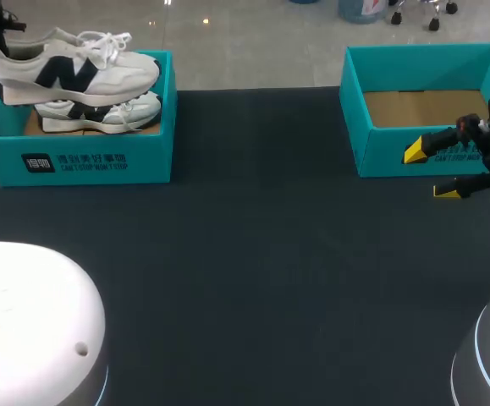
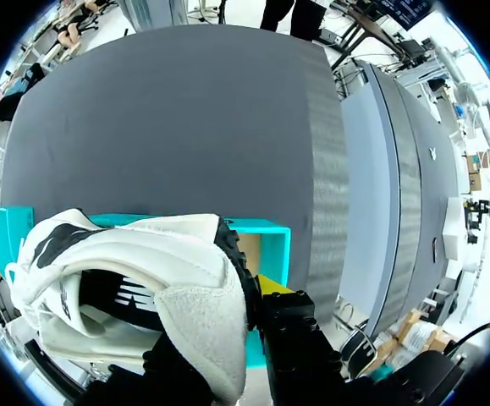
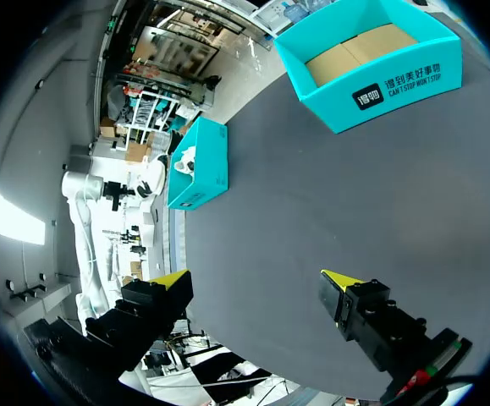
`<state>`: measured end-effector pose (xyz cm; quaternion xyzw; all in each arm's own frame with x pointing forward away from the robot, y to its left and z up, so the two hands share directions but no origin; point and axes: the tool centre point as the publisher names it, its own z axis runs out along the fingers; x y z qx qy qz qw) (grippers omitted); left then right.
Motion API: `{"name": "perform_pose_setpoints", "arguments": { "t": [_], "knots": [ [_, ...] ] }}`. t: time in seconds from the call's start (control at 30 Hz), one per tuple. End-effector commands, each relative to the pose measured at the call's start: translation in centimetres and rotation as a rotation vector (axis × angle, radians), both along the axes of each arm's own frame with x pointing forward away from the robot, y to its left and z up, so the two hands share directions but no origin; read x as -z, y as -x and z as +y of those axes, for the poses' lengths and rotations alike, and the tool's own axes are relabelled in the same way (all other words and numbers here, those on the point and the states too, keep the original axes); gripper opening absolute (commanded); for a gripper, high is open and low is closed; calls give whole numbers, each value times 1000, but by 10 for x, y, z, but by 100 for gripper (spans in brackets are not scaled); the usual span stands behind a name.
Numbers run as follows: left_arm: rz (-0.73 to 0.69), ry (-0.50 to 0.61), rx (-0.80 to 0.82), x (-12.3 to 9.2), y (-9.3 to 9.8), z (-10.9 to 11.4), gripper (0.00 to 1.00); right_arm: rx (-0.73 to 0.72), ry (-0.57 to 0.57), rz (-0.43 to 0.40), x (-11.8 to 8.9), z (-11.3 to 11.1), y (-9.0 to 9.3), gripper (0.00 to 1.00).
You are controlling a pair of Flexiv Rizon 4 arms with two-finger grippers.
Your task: Take the shoe out of the shoebox, open the shoe tongue, remove and reinsert the insole, then place the shoe into the shoebox
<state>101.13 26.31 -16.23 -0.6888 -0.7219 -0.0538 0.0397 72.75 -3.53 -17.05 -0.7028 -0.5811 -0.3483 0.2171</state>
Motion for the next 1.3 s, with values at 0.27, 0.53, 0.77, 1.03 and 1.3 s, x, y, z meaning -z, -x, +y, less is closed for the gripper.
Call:
{"name": "perform_pose_setpoints", "arguments": {
  "t": [0.27,0.53,0.77,1.03,1.3],
  "knots": [
    [10,22,-33,-14,56,-40,0,2,3,1,0,0,0,100],
    [19,14,-66,-18,90,-73,0,2,3,1,0,0,0,100],
    [31,1,-63,-16,117,-106,0,2,3,1,0,0,0,100],
    [13,0,-81,-7,147,-151,0,2,3,1,0,0,0,100],
    [37,-3,-56,8,171,-197,0,2,3,1,0,0,0,100]
  ]
}}
